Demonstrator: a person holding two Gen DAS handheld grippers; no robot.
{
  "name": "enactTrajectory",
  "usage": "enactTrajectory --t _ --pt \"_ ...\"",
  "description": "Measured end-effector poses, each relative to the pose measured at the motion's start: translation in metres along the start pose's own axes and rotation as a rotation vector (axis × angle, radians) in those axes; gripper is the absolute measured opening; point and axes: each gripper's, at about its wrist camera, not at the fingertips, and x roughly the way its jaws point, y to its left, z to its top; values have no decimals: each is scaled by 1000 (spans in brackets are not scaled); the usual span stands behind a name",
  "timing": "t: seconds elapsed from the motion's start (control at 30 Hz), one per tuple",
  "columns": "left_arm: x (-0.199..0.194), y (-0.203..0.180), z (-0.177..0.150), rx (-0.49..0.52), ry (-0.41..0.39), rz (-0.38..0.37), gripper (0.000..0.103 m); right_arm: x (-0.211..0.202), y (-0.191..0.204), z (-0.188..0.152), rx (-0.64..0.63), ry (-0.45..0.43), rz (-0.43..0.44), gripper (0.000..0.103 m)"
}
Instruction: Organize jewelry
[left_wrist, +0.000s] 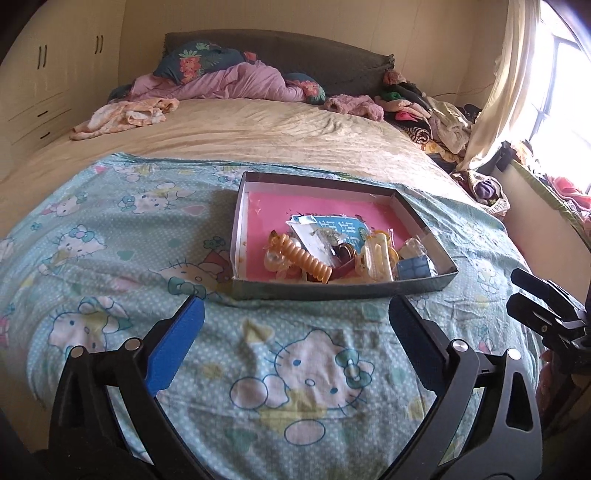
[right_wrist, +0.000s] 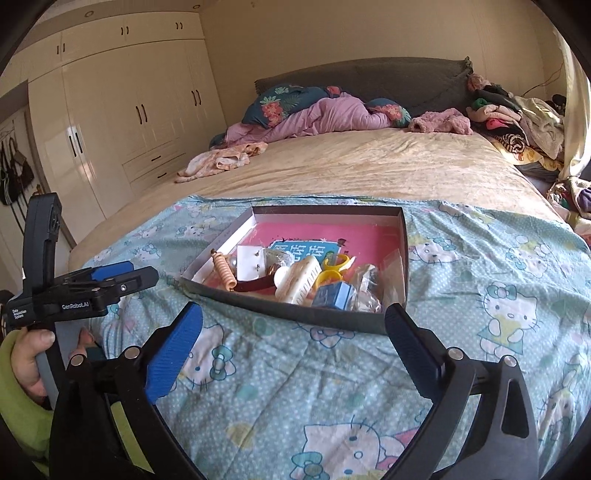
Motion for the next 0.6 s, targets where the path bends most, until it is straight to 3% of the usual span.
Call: enactTrajectory --t 0.3,0.6 --pt "-21 -3 -26 -6 2 -21 93 -8 10 -31 1 49 -37 98" --pt "-29 0 -29 -29 -13 -25 93 -11 20 -39 -2 72 -24 98"
